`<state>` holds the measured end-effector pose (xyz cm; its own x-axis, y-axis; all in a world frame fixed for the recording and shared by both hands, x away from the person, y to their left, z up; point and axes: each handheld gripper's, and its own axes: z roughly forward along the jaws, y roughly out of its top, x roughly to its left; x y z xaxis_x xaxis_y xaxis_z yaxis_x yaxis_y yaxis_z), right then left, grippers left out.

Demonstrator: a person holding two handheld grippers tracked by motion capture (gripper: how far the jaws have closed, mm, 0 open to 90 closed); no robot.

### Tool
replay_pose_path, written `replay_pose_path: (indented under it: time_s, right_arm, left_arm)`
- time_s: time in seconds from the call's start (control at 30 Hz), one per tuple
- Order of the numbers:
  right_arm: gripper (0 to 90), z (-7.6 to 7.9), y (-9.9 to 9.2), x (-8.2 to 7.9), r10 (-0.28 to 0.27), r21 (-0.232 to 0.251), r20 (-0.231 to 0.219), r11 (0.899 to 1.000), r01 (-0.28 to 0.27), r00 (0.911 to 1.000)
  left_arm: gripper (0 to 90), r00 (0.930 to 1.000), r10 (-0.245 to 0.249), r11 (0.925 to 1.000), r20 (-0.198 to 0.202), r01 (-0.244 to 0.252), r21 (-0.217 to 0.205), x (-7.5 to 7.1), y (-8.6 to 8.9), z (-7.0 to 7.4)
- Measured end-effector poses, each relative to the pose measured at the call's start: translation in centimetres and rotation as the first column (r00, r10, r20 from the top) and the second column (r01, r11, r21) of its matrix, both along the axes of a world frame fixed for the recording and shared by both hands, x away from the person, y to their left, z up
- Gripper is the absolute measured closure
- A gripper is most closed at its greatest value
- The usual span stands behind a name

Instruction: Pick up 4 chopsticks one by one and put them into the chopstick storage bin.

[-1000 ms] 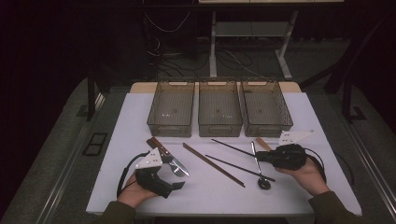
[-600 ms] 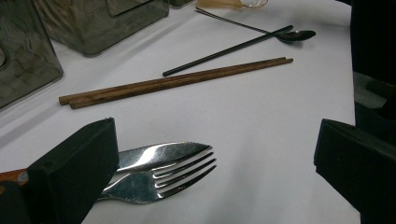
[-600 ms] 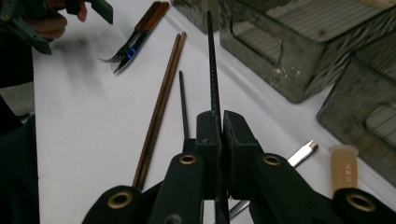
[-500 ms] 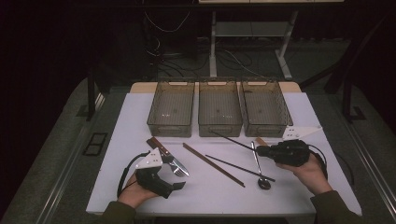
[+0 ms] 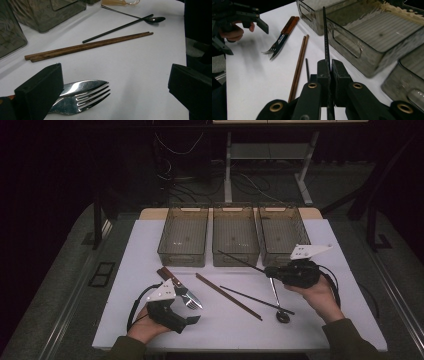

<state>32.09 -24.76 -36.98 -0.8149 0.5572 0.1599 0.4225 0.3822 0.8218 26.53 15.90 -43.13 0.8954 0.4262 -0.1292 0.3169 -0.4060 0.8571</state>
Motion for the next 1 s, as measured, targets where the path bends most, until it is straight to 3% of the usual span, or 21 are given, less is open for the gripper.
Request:
replay_pose_path:
  time_s: [0.3,0.67,1.0]
  right_arm:
    - [85.6,0.3,2.4,1.4,-0.001,0.013,-0.007,1.000,0.001,1.0000]
    - [85.6,0.5,4.5,3.1,-0.031,-0.061,0.017,0.998,0.032,0.9994]
    - [85.6,1.5,6.0,5.0,-0.053,-0.050,0.010,0.997,0.054,0.9985]
  left_arm:
    - [0.0,1.0000,0.003,0.9999,-0.002,-0.003,-0.010,-0.1,0.1,0.0]
    - [0.0,0.9999,0.013,0.9995,-0.003,-0.013,-0.029,0.0,0.3,0.2]
    - [0.0,0.9999,0.013,0.9995,0.000,-0.013,-0.029,0.0,0.2,0.2]
